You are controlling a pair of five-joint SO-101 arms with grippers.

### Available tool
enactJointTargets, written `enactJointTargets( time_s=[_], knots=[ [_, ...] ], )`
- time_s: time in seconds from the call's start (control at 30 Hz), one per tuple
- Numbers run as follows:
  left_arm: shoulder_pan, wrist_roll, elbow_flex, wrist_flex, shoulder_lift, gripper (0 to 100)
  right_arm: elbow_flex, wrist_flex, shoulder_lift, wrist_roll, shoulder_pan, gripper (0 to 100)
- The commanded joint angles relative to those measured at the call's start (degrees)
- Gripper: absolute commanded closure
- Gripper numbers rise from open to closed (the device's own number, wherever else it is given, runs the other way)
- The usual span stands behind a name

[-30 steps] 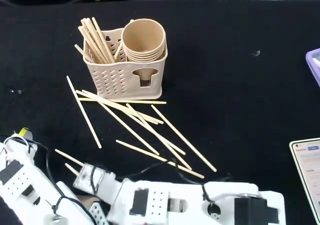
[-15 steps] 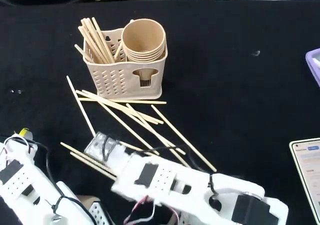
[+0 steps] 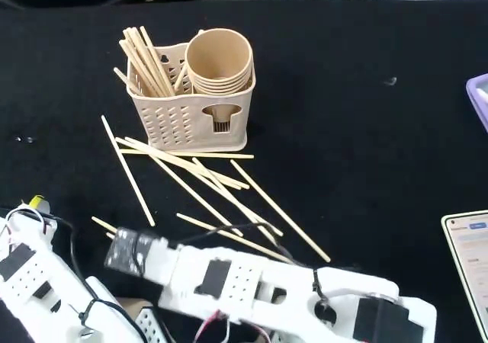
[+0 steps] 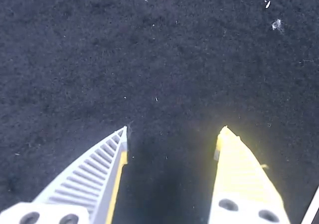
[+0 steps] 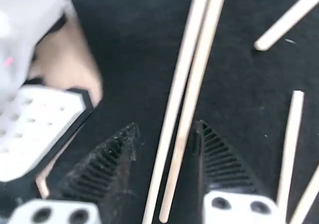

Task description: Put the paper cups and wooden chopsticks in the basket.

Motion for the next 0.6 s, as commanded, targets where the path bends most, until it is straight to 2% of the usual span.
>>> enactJointTargets(
  time_s=[0.0, 0.1, 0.2, 0.47, 0.57],
  knots=[
    [-0.66, 0.62, -3.38, -0.53, 0.09, 71, -3.56, -3.43, 3.12, 0.53, 3.16, 81.8],
    [-0.75, 0.62, -3.38, -0.44, 0.09, 71, -5.93, -4.75, 9.98, 0.53, 3.96, 81.8],
    [-0.75, 0.62, -3.38, -0.44, 0.09, 71, -10.77, -1.32, 14.99, 0.53, 3.96, 81.8],
    [-0.75, 0.62, -3.38, -0.44, 0.09, 71, -15.25, 1.93, 18.95, 0.53, 4.13, 82.2],
    [-0.75, 0.62, -3.38, -0.44, 0.09, 71, -15.16, 2.11, 19.30, 0.53, 4.13, 88.5]
  ],
)
